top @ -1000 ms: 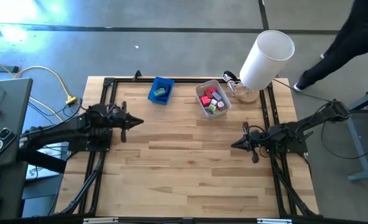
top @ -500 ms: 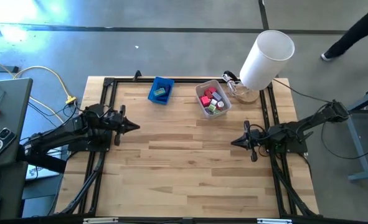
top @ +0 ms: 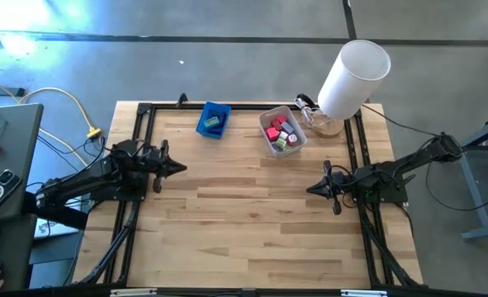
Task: Pick & Place Office items
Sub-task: Return to Home Position
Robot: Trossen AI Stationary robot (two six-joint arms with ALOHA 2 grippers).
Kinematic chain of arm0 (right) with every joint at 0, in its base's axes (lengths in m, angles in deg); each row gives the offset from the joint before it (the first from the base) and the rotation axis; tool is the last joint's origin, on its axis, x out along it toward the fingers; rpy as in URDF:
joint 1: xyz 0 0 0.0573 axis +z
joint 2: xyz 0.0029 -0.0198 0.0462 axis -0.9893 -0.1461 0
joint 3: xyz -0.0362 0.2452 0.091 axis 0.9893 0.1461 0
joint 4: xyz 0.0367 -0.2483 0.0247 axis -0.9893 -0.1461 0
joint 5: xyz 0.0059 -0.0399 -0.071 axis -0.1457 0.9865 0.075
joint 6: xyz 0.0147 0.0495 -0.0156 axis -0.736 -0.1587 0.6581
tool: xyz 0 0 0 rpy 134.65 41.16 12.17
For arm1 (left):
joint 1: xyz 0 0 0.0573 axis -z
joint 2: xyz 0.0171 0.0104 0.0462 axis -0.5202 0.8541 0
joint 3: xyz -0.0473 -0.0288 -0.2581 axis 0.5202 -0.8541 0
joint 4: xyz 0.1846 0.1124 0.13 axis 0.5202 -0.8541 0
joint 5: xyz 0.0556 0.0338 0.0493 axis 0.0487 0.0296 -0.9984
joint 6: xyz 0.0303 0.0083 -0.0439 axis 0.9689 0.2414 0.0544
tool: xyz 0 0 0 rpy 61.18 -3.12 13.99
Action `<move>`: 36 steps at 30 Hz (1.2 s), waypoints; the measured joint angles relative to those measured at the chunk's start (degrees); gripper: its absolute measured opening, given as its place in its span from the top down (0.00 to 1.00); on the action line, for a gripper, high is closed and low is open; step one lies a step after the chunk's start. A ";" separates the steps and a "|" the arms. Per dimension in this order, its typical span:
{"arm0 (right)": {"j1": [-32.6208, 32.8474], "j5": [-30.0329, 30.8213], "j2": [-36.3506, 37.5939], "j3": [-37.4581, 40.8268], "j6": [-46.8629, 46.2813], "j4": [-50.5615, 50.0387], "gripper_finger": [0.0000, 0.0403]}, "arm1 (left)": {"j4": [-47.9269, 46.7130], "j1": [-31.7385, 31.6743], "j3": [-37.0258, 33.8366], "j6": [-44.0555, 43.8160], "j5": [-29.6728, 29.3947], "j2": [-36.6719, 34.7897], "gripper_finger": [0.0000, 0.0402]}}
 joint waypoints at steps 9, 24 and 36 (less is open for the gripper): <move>0.00 2.12 -0.04 0.00 0.00 -2.01 0.99 | -0.42 0.01 -0.10 0.25 -0.07 -0.04 1.00; 0.02 1.47 -0.04 0.04 0.52 -5.33 0.99 | -0.58 0.01 -0.25 -0.64 -2.28 0.07 1.00; 0.02 1.42 -0.04 0.04 -2.93 -5.50 0.99 | 1.13 -0.01 -0.34 2.09 -2.69 0.07 1.00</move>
